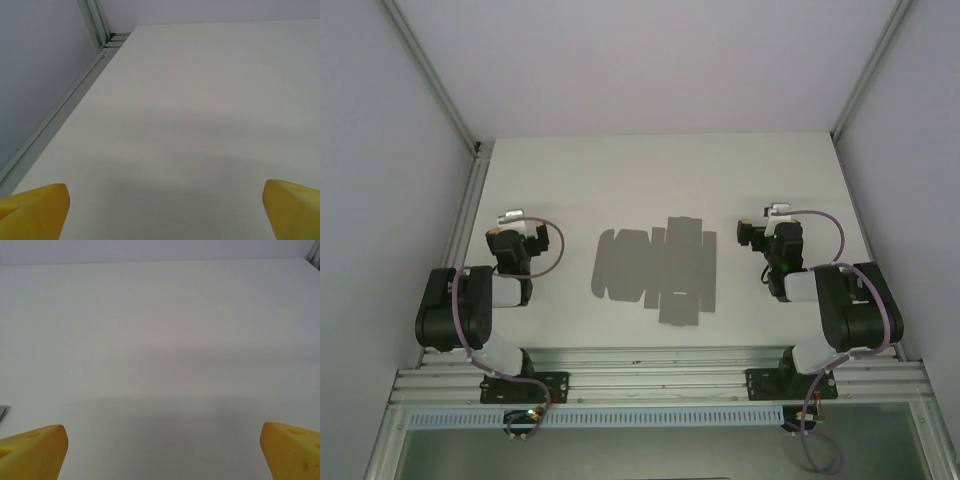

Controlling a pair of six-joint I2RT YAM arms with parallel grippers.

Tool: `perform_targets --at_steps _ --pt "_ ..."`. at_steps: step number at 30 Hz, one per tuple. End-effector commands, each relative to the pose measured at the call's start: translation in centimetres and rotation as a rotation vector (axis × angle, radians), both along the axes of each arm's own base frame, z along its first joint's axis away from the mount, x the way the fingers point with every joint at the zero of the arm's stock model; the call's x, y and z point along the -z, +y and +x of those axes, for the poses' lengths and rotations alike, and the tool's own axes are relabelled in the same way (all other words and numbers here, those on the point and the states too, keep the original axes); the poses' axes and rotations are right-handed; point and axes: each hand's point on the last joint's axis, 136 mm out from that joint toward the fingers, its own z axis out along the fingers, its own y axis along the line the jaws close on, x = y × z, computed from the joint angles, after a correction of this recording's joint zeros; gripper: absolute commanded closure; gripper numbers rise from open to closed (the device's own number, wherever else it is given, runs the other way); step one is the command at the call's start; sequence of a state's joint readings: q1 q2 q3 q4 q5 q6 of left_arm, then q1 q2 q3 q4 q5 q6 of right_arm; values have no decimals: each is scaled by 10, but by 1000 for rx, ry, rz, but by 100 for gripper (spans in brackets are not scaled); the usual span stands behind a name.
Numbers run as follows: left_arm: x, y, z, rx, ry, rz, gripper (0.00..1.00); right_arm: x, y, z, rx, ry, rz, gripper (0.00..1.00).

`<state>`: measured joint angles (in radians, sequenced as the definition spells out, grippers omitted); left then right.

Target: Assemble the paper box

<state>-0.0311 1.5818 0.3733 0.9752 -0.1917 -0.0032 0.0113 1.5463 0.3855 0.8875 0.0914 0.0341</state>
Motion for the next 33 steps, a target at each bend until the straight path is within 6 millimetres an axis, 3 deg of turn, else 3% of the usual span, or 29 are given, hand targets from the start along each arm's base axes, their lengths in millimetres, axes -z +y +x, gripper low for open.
perform_targets --at_steps 1,33 --pt "-4 2 -1 -9 -11 15 0 -11 7 6 -29 -35 11 0" --pt "-2 -5 2 68 7 -21 0 -10 7 6 -38 -33 23 0"
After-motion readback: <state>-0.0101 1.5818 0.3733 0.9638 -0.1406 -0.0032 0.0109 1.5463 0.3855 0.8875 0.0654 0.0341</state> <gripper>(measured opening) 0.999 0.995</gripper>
